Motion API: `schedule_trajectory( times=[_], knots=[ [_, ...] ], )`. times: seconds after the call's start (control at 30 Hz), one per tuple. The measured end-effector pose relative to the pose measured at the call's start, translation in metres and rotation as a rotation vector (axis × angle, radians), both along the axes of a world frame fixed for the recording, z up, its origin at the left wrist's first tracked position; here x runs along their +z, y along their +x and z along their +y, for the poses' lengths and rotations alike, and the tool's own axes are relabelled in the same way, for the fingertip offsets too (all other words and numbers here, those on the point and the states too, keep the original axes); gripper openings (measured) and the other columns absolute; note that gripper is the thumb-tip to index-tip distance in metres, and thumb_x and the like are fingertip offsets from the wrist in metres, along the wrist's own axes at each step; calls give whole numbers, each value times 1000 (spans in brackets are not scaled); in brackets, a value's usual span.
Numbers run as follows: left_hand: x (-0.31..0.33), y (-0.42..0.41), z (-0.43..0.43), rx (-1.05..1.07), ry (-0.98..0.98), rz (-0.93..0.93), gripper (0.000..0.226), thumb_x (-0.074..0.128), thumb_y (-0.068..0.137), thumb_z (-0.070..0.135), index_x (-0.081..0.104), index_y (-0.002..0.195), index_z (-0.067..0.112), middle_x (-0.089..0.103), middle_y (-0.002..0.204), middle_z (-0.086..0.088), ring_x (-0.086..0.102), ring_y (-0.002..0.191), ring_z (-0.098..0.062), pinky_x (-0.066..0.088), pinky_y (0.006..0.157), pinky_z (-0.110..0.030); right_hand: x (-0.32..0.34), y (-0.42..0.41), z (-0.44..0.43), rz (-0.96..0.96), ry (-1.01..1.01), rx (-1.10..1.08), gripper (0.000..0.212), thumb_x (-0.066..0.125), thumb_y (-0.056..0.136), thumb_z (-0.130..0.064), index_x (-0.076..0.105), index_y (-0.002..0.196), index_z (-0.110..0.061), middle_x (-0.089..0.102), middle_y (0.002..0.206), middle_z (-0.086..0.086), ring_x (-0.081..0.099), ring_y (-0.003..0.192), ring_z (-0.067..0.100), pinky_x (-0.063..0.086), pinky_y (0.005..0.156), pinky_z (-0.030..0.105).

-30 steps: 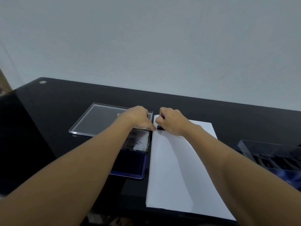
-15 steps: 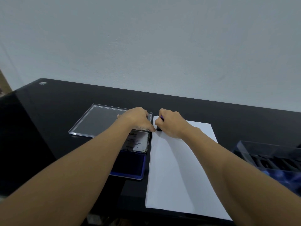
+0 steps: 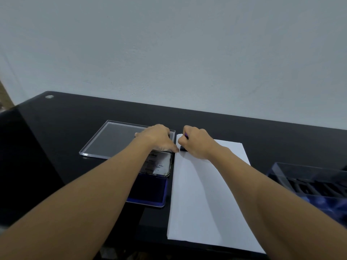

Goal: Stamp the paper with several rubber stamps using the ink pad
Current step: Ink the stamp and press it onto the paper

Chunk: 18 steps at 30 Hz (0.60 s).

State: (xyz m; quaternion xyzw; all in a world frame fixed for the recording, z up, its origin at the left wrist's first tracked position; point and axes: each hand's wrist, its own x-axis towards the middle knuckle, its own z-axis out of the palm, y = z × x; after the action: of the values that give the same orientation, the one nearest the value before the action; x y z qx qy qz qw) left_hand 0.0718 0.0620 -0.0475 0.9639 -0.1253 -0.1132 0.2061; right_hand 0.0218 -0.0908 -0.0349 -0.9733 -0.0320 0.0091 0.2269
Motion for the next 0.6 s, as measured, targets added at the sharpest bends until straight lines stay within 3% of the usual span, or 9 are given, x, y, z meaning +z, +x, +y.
schedule_trajectory(
  times=[0.17,0.6],
  knots=[
    [1,-1,1,-15,8,-21,46,74,50,59,58,75,24,61,86,2,61,87,-25,50,93,-57,-2,-1,0,-11,7,2,25,47,96,-21,34,75,-17,46,73,5,35,66,18,28,54,32],
    [2,-2,1,-25,12,-15,48,74,50,61,58,76,23,61,85,2,62,86,-25,49,93,-57,-4,-4,1,-31,30,-6,19,46,96,-20,37,80,-15,47,72,6,35,62,19,29,53,31]
  ],
)
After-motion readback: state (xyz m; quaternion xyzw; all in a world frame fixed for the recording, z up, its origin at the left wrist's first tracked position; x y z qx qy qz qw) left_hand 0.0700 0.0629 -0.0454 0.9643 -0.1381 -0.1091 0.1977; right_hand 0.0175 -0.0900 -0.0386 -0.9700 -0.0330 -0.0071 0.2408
